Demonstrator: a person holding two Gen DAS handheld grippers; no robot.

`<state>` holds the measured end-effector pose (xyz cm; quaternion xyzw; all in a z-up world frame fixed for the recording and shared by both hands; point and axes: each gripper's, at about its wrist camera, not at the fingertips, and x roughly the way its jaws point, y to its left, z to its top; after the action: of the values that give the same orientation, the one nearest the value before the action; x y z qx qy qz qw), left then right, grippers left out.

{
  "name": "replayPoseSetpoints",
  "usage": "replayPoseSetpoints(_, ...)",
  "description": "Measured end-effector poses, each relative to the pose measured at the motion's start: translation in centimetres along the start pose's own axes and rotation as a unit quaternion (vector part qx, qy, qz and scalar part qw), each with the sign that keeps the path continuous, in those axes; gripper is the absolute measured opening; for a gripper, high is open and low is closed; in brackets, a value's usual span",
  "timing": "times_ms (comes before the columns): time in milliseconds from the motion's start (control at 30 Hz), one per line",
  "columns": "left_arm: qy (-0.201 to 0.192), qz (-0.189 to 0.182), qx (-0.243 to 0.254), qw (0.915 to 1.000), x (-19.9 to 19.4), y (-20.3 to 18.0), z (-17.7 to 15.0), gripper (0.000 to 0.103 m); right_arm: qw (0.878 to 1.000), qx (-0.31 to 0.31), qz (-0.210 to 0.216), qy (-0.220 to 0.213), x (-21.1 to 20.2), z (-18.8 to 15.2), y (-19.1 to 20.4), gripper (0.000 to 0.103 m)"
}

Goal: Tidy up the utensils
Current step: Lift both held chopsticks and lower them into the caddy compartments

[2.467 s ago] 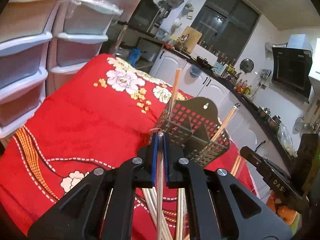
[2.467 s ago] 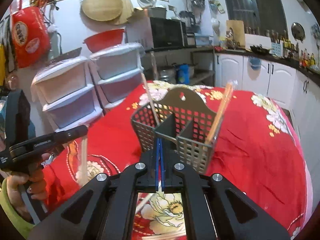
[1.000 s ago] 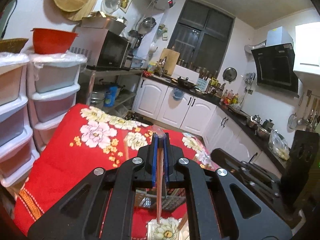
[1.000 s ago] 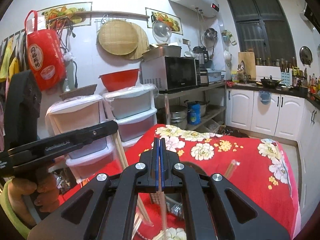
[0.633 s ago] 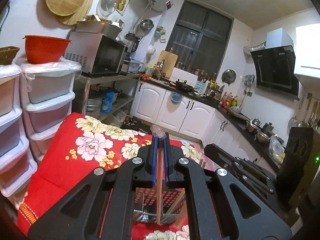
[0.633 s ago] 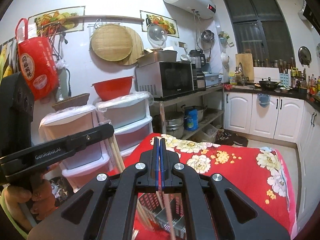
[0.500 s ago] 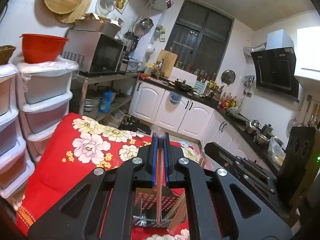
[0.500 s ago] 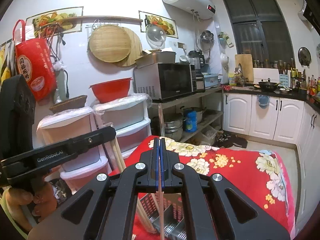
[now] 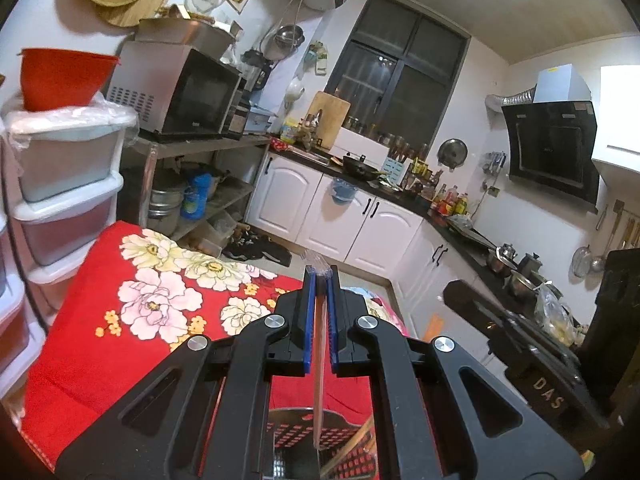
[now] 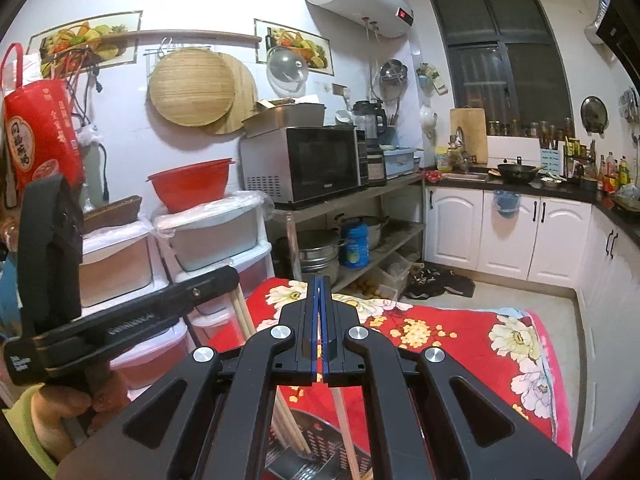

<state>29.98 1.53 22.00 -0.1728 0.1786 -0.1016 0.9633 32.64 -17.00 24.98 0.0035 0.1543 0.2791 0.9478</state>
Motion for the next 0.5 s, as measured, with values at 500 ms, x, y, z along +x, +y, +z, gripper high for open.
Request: replayPoseSetpoints(500,0.046,-0.001,0.010,0.9989,3.8,2.3,-3.9,0.001,0.998,0.027,-0.016,0.055,3.8,-4.7,-1.8,0.001)
